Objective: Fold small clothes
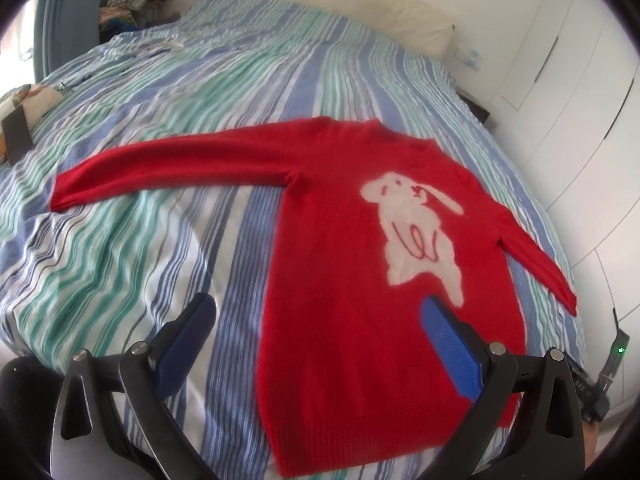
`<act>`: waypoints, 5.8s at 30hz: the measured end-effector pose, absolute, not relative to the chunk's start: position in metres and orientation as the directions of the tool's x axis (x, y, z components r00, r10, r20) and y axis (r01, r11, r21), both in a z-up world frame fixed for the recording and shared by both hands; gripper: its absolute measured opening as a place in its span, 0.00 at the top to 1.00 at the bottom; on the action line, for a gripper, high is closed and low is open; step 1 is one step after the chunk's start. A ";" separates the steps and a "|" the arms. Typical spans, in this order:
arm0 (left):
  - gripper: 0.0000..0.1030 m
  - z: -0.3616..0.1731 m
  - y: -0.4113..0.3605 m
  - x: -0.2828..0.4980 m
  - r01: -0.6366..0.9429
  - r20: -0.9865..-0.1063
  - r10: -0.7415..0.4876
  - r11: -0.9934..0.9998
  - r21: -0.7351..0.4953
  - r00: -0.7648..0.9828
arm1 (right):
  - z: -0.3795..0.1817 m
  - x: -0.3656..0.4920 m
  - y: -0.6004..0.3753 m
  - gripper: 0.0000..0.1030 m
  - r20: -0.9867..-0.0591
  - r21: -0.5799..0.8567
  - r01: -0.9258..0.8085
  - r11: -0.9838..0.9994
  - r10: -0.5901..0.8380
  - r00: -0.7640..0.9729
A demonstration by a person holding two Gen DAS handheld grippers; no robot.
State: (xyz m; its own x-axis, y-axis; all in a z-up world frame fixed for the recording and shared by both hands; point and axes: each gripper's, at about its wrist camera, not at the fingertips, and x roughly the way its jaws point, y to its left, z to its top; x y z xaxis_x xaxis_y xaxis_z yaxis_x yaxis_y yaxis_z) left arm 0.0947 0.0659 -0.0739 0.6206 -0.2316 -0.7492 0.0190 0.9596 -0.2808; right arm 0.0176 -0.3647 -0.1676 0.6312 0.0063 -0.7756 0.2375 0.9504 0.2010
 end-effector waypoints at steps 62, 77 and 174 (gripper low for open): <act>0.01 -0.119 0.102 0.086 -0.174 -0.763 -0.015 0.971 -0.166 0.647 | -0.138 0.030 -0.575 0.00 -0.613 0.723 0.473 0.503 0.150 0.776; 0.01 -0.134 0.107 0.092 -0.211 -0.801 0.009 0.966 -0.147 0.599 | -0.204 0.057 -0.613 0.16 -0.548 0.820 0.486 0.303 0.167 0.820; 0.01 -0.122 0.175 0.129 -0.232 -0.813 -0.239 0.882 -0.411 0.531 | -0.217 0.069 -0.324 0.05 -0.779 0.072 0.026 0.997 0.040 0.626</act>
